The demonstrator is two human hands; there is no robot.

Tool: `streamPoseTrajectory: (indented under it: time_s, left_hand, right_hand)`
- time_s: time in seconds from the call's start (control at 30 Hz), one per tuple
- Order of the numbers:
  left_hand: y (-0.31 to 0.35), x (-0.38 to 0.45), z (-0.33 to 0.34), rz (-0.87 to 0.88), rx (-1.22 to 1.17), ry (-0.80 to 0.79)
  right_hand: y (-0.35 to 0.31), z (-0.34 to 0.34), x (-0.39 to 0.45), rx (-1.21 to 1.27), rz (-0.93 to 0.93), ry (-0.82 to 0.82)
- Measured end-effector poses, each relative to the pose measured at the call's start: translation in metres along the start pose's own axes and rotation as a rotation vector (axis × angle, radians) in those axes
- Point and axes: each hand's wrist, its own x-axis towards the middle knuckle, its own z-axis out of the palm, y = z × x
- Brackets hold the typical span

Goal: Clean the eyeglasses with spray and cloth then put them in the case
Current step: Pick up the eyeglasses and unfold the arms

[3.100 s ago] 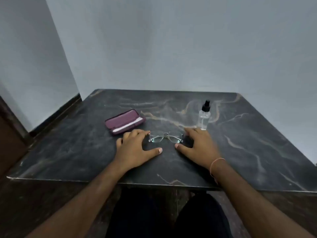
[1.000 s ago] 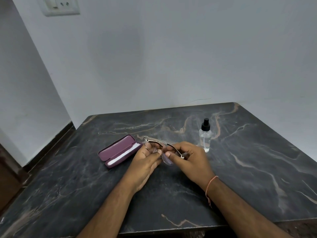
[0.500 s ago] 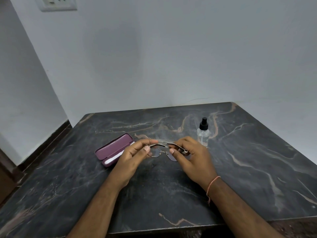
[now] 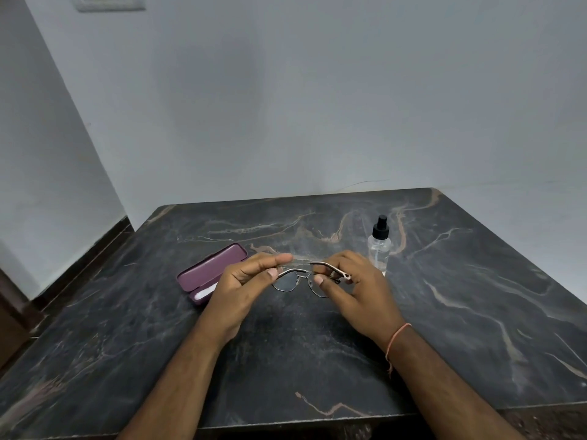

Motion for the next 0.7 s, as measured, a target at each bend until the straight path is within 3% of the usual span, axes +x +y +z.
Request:
streamPoseTrajectory:
  time_s: [0.23, 0.7]
  left_hand:
    - [-0.009, 0.006, -0.004, -0.028, -0.277, 0.071]
    - [-0.007, 0.008, -0.001, 0.03, -0.12, 0.31]
  right_hand:
    - [-0.003, -0.001, -0.002, 0.034, 0.02, -0.002]
    - [-0.001, -0.001, 0.002, 0.251, 0.134, 0.119]
